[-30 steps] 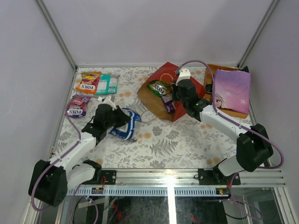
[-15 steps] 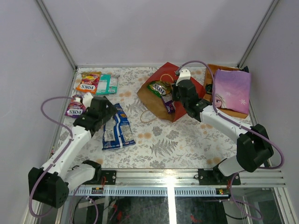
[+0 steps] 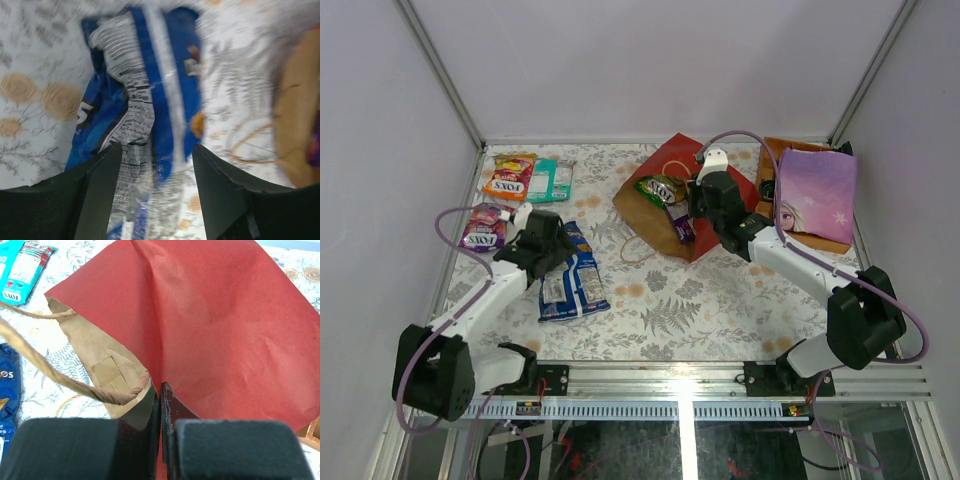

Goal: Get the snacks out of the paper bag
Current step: Place the snack at the center of the board, then adjust the snack at the center of the board.

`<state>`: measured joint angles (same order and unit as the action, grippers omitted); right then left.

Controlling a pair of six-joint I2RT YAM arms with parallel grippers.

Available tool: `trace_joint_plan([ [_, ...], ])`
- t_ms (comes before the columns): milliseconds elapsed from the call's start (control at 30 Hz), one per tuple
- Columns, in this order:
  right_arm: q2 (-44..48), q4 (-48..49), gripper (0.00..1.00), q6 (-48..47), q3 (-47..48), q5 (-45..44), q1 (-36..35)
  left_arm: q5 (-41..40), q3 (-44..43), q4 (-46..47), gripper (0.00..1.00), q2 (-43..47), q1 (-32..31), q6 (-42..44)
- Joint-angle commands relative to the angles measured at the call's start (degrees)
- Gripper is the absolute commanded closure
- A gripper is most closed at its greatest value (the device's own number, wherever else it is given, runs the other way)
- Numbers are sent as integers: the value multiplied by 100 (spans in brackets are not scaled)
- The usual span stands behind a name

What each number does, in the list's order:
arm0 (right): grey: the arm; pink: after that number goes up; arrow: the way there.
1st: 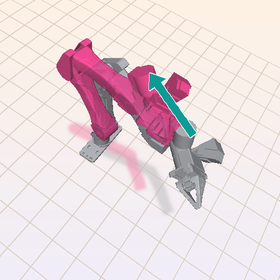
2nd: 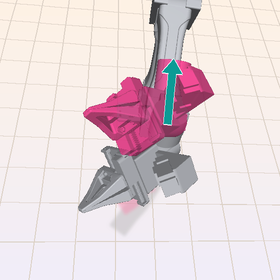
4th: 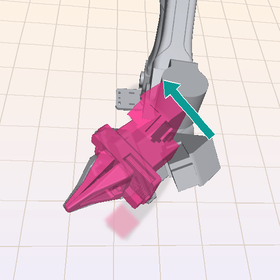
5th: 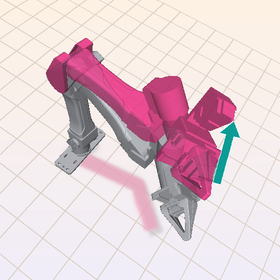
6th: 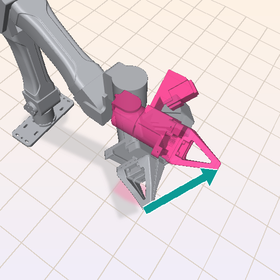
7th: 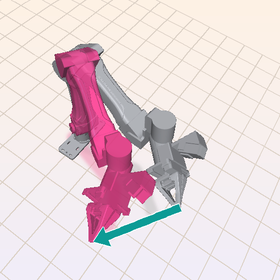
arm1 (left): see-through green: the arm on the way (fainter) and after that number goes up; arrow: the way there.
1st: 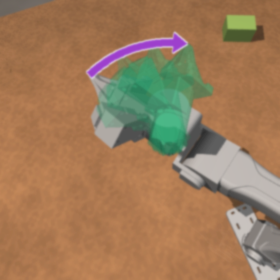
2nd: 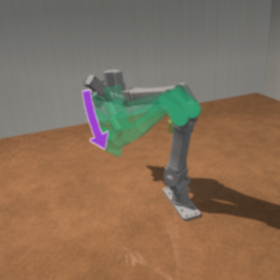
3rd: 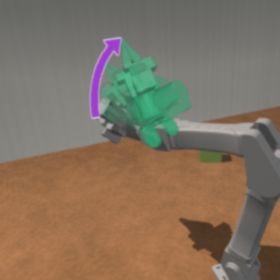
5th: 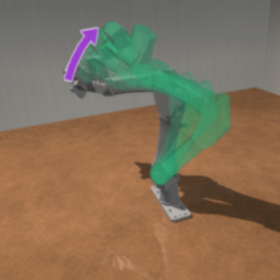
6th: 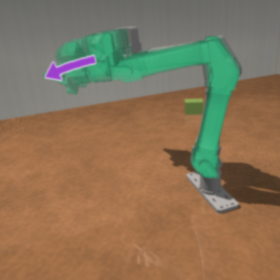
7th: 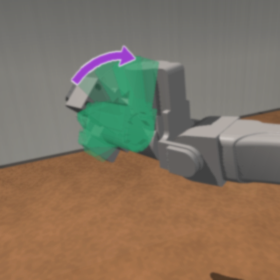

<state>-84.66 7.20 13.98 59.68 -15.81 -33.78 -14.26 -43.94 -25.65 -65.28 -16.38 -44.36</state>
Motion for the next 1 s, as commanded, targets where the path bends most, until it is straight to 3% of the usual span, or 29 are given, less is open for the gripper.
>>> trace_joint_plan([
  [0,224,269,100,11,-33,-48,47,-146,593,882,41,-404,299,-498],
  [133,230,260,100,12,-32,-28,47,-324,719,976,43,-1034,443,-702],
  [300,242,254,100,6,-44,-48,47,170,1123,1359,43,-1528,432,-949],
  [467,214,271,100,40,-30,12,47,-122,1358,1376,33,-1592,308,-1137],
  [567,205,265,100,63,-10,75,47,-544,1039,1075,25,-1653,318,-1100],
  [633,211,262,100,59,-1,85,47,-1034,580,661,1,-1781,367,-1193],
  [733,237,240,100,35,12,57,47,-1313,49,327,0,-2029,674,-1172],
  [967,266,194,100,10,5,53,47,-740,-650,639,0,-2595,1698,-637],
])
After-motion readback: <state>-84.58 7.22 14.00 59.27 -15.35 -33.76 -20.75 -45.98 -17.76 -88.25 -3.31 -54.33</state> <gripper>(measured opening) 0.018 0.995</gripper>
